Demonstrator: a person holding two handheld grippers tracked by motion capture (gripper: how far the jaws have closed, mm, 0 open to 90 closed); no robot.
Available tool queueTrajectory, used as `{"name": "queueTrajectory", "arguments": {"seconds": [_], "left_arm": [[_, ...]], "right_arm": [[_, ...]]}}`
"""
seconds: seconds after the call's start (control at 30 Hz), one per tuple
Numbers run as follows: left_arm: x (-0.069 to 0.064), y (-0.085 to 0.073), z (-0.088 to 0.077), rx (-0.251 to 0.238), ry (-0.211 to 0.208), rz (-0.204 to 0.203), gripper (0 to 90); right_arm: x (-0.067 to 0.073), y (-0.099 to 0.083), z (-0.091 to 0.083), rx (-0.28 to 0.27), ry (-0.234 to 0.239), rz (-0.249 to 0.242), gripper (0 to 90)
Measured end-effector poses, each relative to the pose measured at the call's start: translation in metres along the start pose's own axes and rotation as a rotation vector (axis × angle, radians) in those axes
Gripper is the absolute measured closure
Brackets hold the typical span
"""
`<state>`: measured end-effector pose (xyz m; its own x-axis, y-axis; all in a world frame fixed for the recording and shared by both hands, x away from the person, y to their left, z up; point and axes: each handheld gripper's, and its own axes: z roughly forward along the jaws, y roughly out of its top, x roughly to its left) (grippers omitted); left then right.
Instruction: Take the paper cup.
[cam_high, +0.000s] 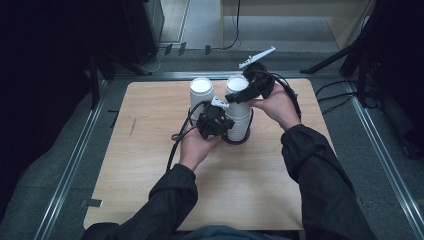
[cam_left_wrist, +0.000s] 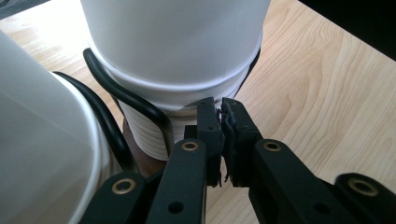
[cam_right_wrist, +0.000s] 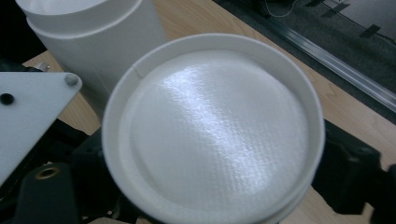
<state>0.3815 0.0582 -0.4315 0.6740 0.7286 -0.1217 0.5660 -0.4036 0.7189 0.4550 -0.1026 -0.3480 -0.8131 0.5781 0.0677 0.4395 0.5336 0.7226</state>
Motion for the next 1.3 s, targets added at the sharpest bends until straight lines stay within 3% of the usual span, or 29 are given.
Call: {"name": "queueTrajectory", "arguments": {"seconds": [0.23, 0.6, 0.73, 0.83, 1.3], "left_arm": [[-0.001, 0.0, 0.001, -0.002, -0.007, -0.008, 85.9], [0.001, 0.0, 0.0, -0.002, -0.023, -0.018, 84.7], [0.002, 0.0, 0.0, -0.003, -0.019, -0.017, 84.9], [0.001, 0.0, 0.0, -0.003, -0.017, -0.017, 84.7], [0.002, -0.001, 0.0, -0.001, -0.039, -0.019, 83.7]], "right_arm": [[0.009, 0.007, -0.003, 0.029, -0.06, -0.077, 22.9], [0.011, 0.01, -0.003, 0.053, -0.067, -0.087, 23.5], [0.011, 0.012, -0.006, 0.031, -0.075, -0.081, 24.2], [0.011, 0.017, -0.013, -0.007, -0.067, -0.066, 24.4], [0.02, 0.047, -0.058, -0.026, -0.032, -0.083, 24.3]]}}
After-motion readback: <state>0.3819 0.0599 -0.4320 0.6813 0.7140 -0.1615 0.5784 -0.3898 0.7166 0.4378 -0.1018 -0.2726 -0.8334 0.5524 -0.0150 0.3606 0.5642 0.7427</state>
